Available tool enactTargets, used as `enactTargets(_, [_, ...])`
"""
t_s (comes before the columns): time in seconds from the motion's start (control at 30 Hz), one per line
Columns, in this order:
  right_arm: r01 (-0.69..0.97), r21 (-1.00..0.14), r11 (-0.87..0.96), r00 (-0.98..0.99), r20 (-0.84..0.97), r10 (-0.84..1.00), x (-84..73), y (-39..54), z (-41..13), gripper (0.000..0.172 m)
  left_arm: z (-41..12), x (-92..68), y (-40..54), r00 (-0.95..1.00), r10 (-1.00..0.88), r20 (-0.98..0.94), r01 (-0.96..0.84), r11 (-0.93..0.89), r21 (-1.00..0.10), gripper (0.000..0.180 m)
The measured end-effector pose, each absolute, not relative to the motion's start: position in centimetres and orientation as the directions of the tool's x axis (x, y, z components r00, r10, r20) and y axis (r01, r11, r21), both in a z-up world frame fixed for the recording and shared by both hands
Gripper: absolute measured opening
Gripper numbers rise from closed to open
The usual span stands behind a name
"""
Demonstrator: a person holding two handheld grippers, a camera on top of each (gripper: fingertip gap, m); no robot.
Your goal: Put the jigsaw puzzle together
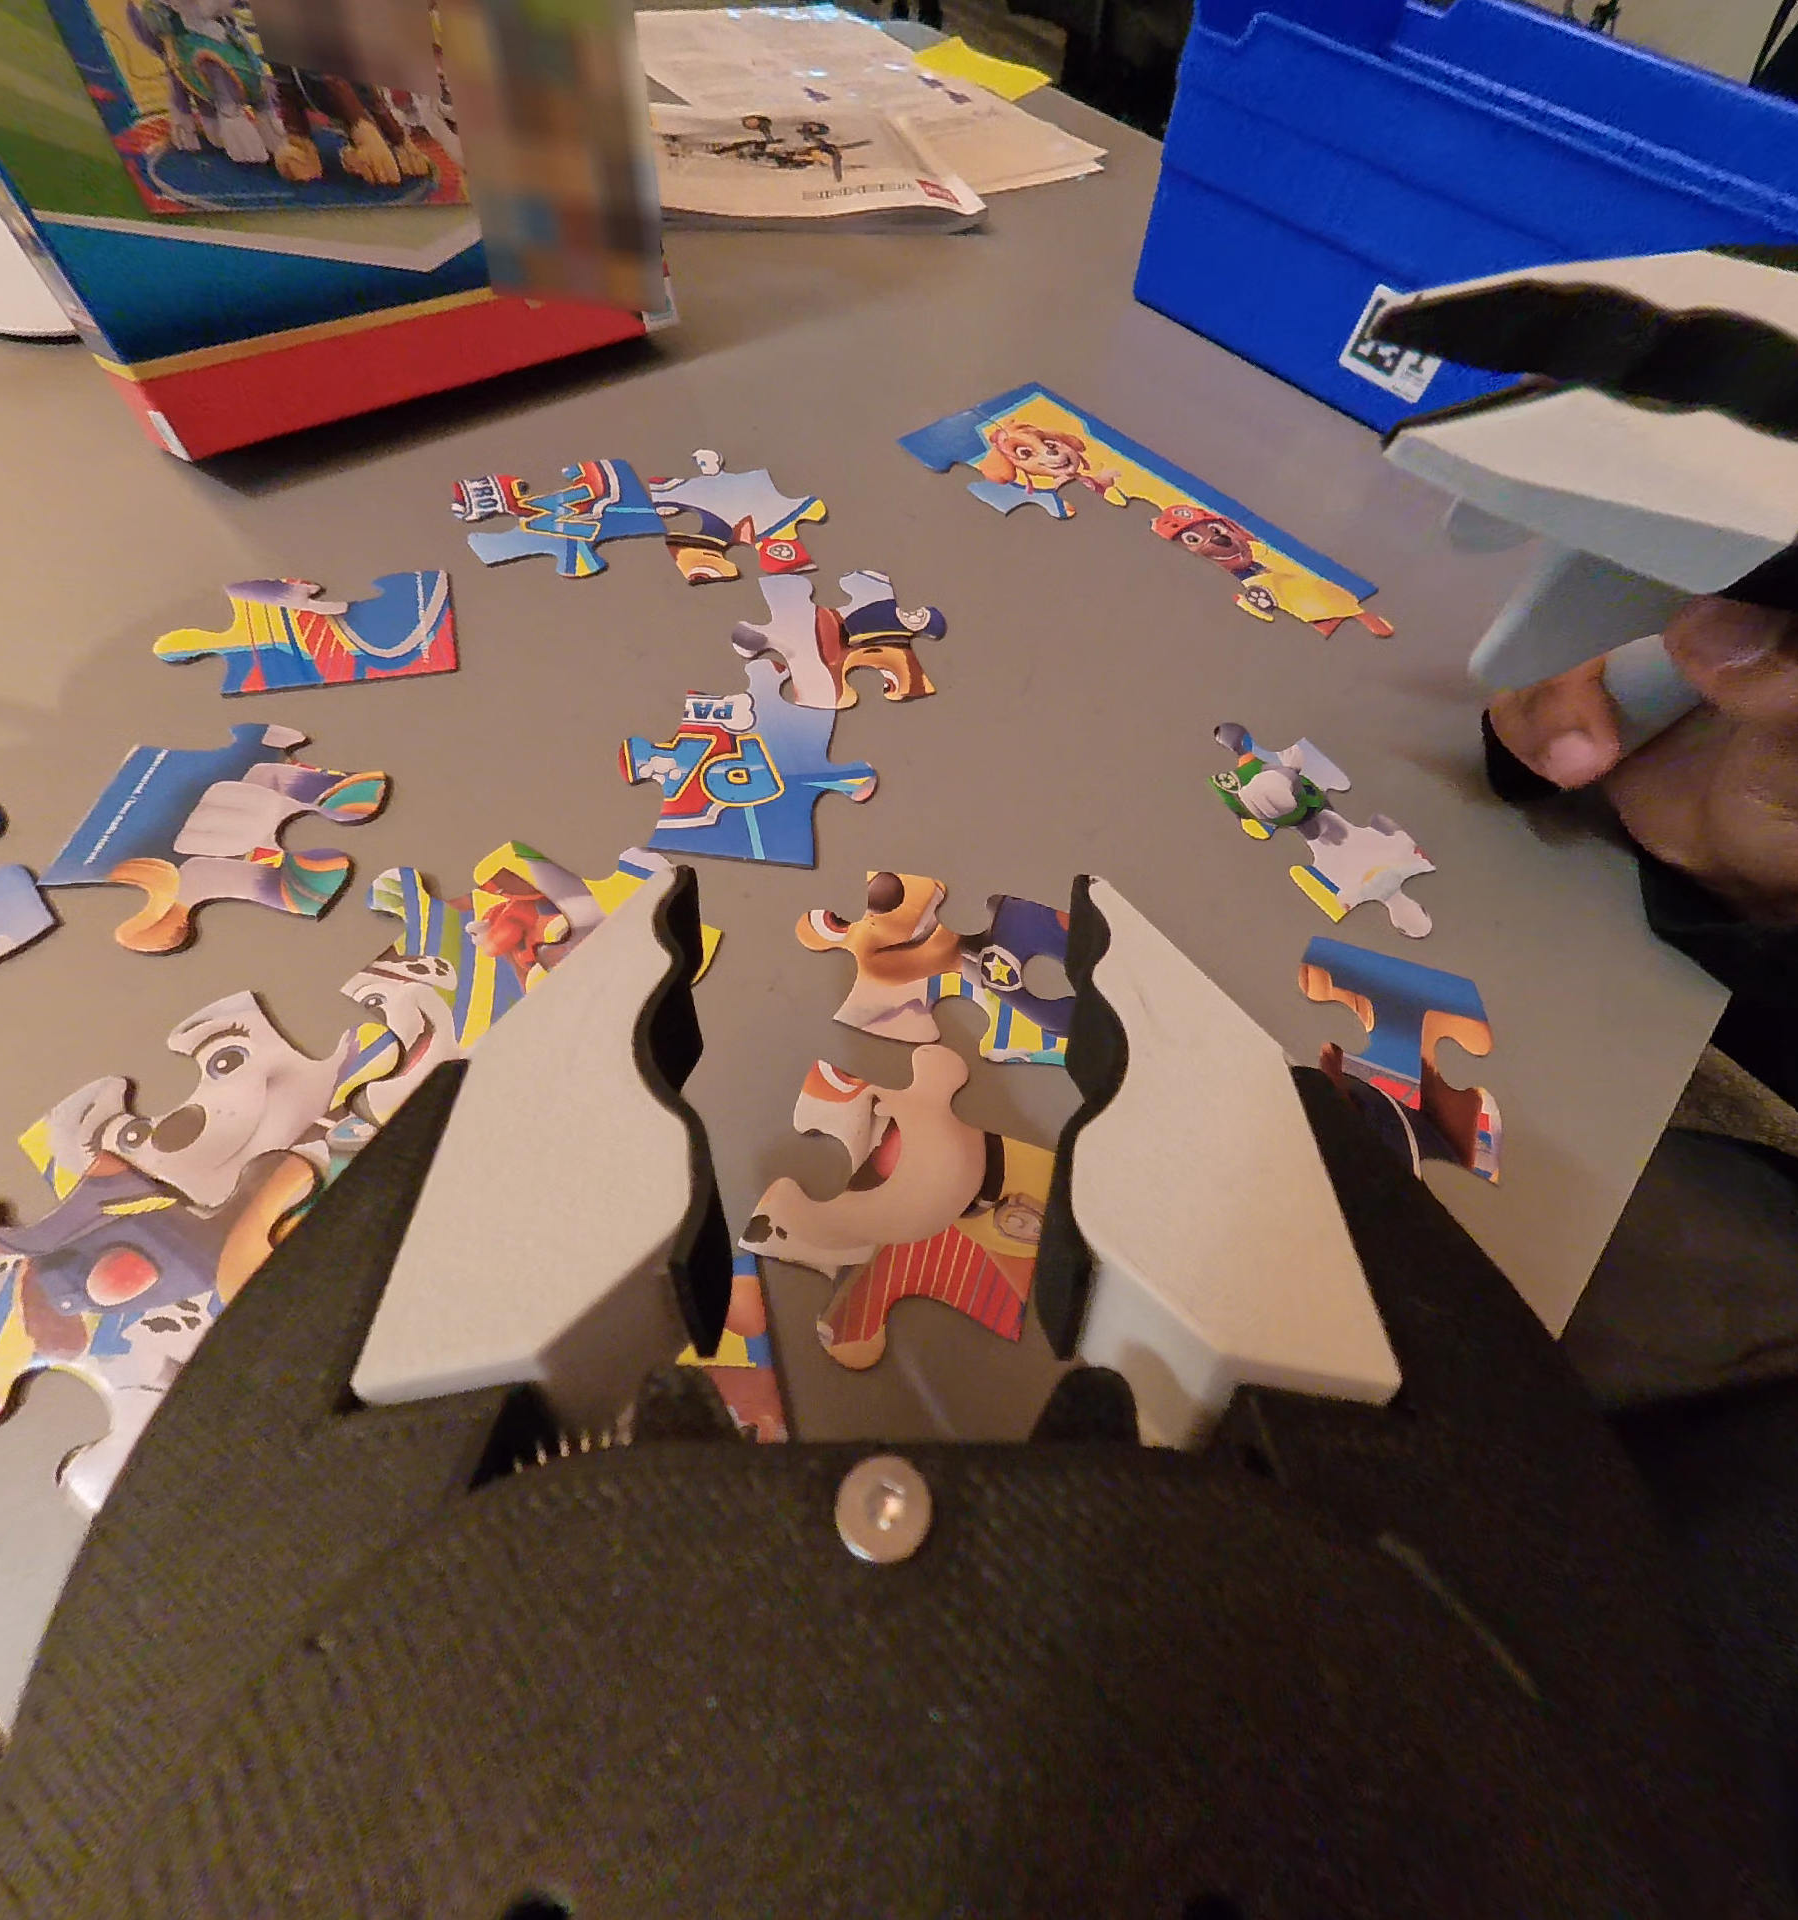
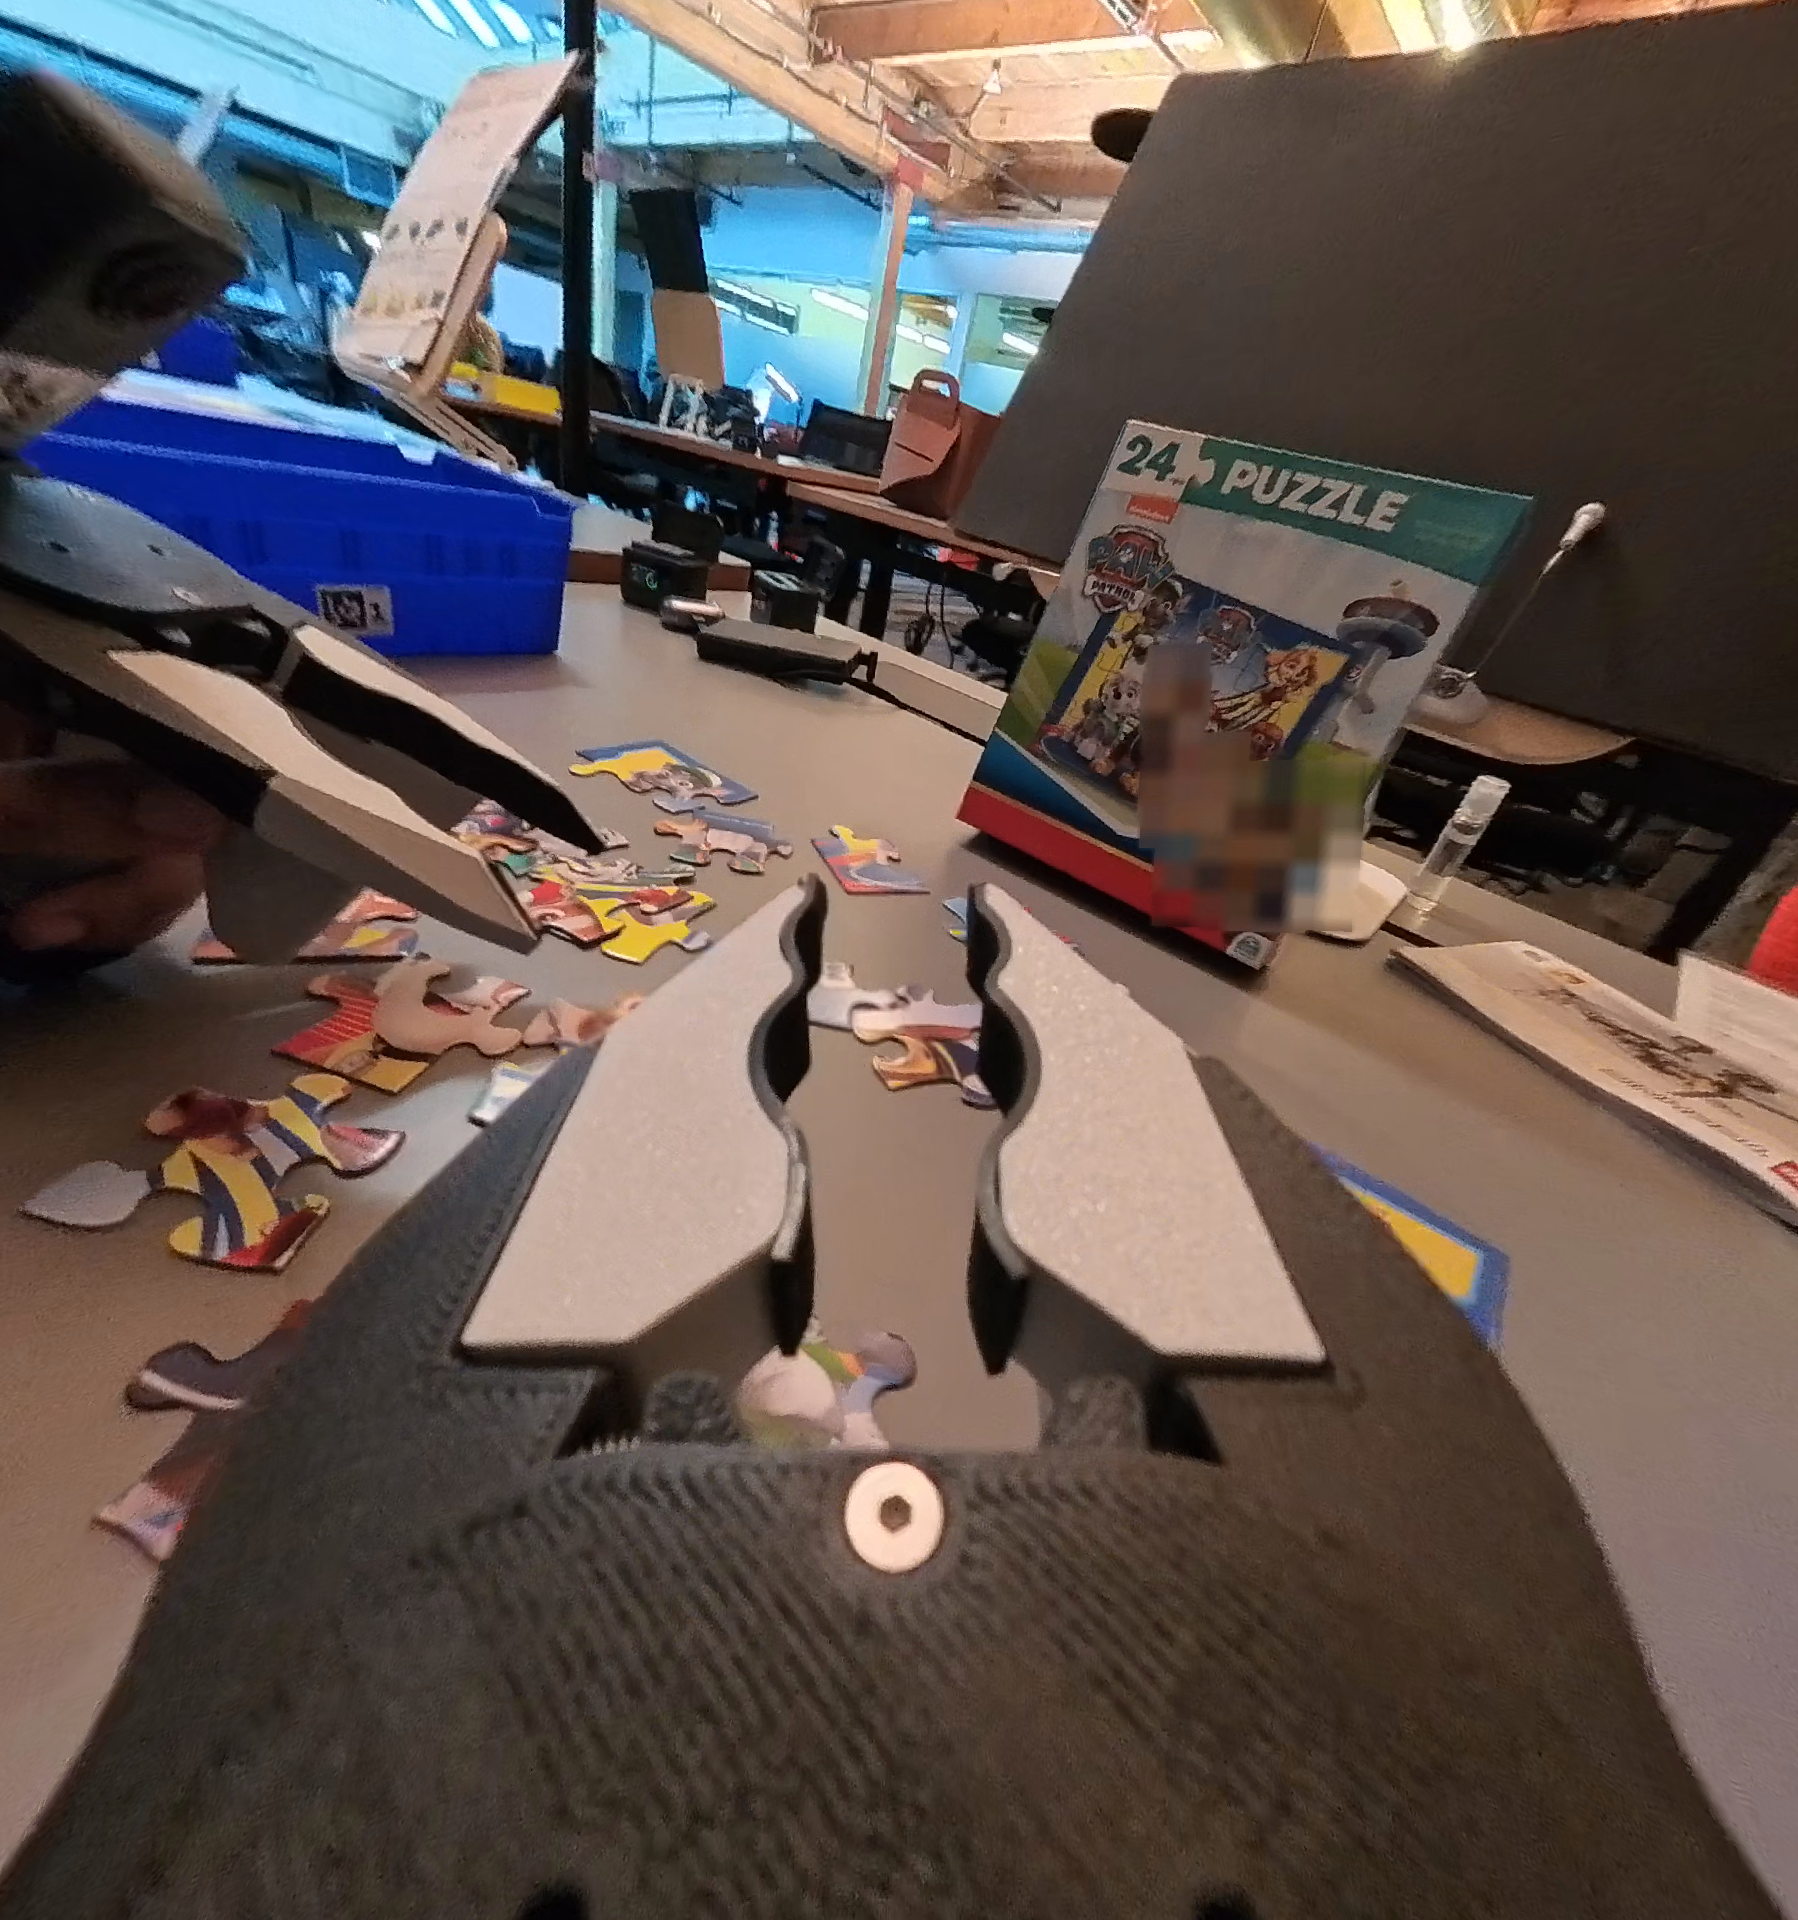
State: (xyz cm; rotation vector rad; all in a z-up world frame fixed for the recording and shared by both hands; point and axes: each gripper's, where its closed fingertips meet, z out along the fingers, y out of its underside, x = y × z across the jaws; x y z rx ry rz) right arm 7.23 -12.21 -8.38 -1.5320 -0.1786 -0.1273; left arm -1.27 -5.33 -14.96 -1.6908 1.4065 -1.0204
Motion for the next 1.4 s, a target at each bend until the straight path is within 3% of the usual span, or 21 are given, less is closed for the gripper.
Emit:
enactTargets(0.3, [0.035, -0.995, 0.092, 0.998, 0.040, 0.056, 8.2, -13.0, -7.5, 0.026, -14.7, -1.3, -5.3, 0.074, -0.976, 0.206, -0.413, -0.218, -0.884, 0.064])
enactTargets(0.43, [0.029, -0.996, 0.087, 0.998, 0.034, 0.056, 8.3, -12.9, -7.6, 0.026, -13.2, -1.8, -4.6, 0.070, -0.958, 0.278, -0.303, -0.286, -0.909, 0.059])
enactTargets(0.63, [0.039, -0.996, 0.082, 0.998, 0.043, 0.053, 8.2, -12.8, -7.7, 0.026, -13.2, -1.8, -4.3, 0.035, -0.920, 0.390, -0.288, -0.383, -0.878, 0.060])
enactTargets(1.23, [-0.026, -0.983, 0.180, 0.999, -0.031, -0.028, 10.6, -14.4, -6.1, 0.017, -12.9, -1.8, -5.1, 0.029, -0.961, 0.275, -0.292, -0.272, -0.917, 0.057])
enactTargets(1.4, [0.067, -0.955, 0.288, 0.997, 0.051, -0.064, 10.2, -16.2, -4.1, 0.000, -12.8, -1.8, -5.1, 0.028, -0.963, 0.267, -0.285, -0.264, -0.922, 0.057])
